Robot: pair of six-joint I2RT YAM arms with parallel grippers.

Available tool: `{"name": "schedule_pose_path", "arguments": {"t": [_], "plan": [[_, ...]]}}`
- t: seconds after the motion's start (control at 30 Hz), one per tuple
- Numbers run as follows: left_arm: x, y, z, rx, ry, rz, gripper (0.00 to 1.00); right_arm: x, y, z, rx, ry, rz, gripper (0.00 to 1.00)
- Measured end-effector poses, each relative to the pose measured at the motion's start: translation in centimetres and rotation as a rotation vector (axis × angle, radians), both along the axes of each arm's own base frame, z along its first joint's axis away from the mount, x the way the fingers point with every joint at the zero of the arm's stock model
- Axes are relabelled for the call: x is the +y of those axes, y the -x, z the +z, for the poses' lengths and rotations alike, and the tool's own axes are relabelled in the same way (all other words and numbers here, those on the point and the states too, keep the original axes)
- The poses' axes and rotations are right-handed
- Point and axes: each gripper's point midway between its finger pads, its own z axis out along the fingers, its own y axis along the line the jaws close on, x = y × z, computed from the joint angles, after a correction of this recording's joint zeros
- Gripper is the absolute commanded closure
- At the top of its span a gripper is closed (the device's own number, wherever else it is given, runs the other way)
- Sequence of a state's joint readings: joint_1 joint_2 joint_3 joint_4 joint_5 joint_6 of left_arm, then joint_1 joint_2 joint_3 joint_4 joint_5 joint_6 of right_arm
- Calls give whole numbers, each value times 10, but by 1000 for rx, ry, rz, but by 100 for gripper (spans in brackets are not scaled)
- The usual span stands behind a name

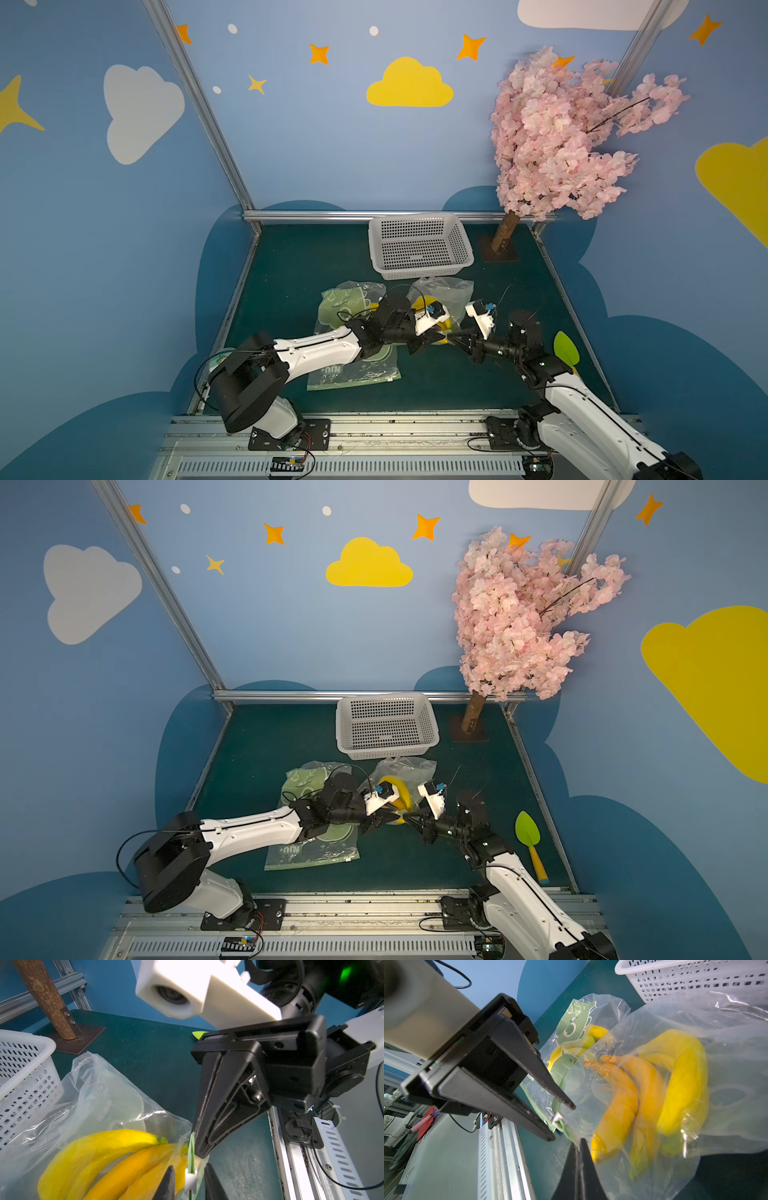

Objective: Open the zip-top bag and take out the banana
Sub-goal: Unzip the zipper on the zipper food storage bag.

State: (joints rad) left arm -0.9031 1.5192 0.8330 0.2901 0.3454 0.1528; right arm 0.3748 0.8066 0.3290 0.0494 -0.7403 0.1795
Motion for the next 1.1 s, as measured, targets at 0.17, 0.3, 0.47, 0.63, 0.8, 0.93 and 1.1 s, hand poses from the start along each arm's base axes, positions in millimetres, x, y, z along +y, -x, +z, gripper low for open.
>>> {"name": "schedule_pose_path", "arguments": {"t": [0.17, 0.3, 0.47, 0.63, 0.8, 0.93, 1.1], "plan": [[-1, -1, -3, 3, -4, 1, 73, 0, 0, 0, 1, -1, 1, 100], [-1, -1, -5, 5, -7, 1, 79, 0, 0, 0, 2, -3, 1, 100], [-1, -1, -4, 3, -5, 1, 83, 0, 0, 1, -2, -5, 1, 100], [-1, -1, -4, 4, -5, 1, 88, 0, 0, 1, 1, -6, -1, 100], [-1, -1, -5, 4, -7, 1, 88, 0, 0, 1, 1, -6, -1, 100], [-2, -2, -4, 2, -4, 1, 87, -1, -2, 4, -2, -11, -20, 100], [-2, -2, -3, -5, 5, 1, 86, -5, -4, 14, -33, -22, -60, 100]]}}
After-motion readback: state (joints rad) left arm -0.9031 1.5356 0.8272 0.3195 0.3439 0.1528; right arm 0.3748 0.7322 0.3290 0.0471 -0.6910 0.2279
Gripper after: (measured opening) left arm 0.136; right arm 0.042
